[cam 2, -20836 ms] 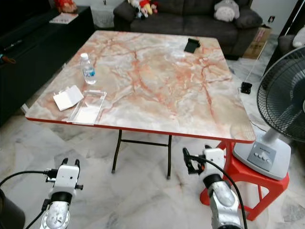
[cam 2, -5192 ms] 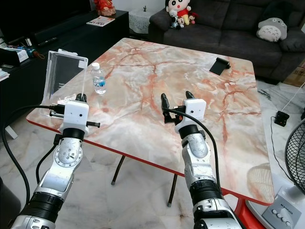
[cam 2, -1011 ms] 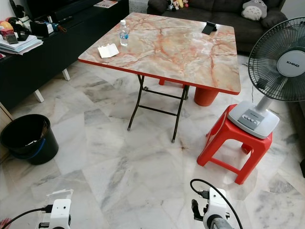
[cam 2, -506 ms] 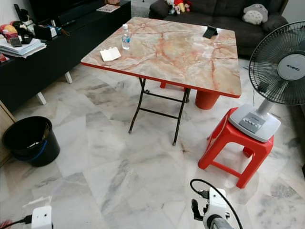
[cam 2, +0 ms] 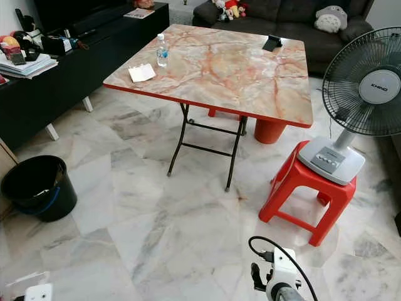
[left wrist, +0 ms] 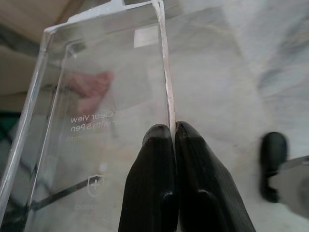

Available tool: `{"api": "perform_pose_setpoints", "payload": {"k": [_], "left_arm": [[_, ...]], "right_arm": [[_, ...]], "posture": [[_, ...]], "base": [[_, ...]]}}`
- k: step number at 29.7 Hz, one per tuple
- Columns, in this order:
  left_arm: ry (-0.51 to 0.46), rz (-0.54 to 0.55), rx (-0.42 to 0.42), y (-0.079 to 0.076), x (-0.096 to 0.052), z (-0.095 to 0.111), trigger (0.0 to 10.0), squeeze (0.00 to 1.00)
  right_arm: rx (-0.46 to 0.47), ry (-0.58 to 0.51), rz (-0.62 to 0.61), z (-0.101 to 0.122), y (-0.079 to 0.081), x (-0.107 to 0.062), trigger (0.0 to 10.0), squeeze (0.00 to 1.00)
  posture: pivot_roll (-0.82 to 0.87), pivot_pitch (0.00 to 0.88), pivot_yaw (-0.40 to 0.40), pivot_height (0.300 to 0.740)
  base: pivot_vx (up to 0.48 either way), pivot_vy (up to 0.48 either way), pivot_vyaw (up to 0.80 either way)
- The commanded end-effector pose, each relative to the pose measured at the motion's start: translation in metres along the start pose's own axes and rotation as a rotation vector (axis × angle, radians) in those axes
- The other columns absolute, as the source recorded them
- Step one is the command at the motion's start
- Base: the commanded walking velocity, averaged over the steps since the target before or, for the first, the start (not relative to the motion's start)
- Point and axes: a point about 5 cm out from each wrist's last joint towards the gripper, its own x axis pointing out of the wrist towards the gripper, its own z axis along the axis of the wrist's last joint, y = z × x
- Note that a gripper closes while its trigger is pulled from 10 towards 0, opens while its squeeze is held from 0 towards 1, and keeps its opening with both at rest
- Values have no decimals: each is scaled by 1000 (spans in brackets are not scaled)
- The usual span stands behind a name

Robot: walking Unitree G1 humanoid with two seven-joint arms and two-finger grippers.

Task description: Picking trash to rubbish bin

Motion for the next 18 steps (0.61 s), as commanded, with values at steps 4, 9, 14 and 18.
{"api": "perform_pose_setpoints", "payload": {"k": [4,9,14,18], "left_arm": [[-27,-52,98,-3,-1,0,10000,0],[-93,-107,190,-15,1,13,10000,0],[-105,-114,172,-21,2,19,10000,0],[-120,-134,170,-27,1,21,10000,0]], "right_arm": [[11,-4,-15,1,-3,0,10000,0],[0,-16,-14,3,-2,0,10000,0],[-6,-15,-24,2,-4,-1,10000,0],[-13,-11,-29,1,-6,-1,10000,0]], "posture": [[36,50,-42,740],[37,64,-42,740],[31,72,-41,740],[29,80,-43,740]], "base": [[0,0,0],[0,0,94],[0,0,703],[0,0,786]]}}
